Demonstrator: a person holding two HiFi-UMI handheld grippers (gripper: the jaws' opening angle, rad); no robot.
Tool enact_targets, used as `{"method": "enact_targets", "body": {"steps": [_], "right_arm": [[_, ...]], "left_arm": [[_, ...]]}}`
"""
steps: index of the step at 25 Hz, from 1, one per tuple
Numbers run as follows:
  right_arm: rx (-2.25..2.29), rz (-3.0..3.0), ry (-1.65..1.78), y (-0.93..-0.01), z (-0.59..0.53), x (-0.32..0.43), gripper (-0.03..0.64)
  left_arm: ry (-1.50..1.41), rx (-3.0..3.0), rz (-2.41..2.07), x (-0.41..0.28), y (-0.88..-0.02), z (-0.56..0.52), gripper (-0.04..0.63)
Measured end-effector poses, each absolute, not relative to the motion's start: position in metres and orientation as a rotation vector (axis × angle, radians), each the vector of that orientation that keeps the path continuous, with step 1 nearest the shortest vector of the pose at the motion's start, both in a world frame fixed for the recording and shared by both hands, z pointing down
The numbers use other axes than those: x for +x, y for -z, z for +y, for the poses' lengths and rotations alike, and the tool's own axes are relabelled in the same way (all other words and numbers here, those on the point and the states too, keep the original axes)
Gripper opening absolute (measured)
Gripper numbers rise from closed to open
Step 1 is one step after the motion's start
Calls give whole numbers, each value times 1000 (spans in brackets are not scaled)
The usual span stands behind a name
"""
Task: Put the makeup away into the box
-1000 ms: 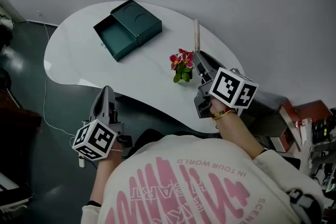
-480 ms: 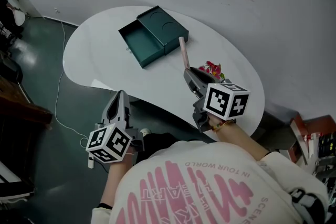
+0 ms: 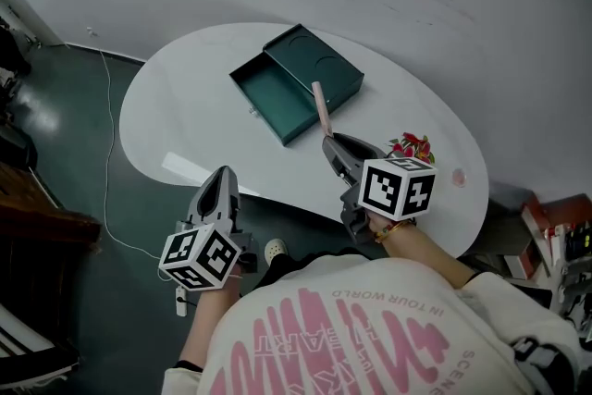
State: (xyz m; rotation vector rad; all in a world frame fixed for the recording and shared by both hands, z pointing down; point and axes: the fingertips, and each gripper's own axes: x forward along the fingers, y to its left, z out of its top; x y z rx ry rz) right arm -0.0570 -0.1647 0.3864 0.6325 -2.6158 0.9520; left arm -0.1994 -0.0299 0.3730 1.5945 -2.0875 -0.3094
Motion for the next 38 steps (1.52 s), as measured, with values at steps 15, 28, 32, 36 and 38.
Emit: {"method": "enact_targets", "body": {"steps": [15, 28, 32, 36, 38], "right_arm": [[781, -2567, -877, -404, -179, -143, 61], [774, -2411, -636, -442, -212, -167, 63], [721, -2361, -594, -454, -219, -181, 63], [694, -2326, -555, -462, -232, -192, 63], [668, -2303, -530, -467, -236, -197, 63]], "left_arm": [[298, 1744, -2001, -312, -367, -42, 3], [280, 1753, -1913, -341, -408, -29, 3], [294, 1725, -1938, -359, -407, -26, 3], [297, 1681, -1968, -375, -411, -23, 3], [308, 1650, -1976, -381, -416, -22, 3]]}}
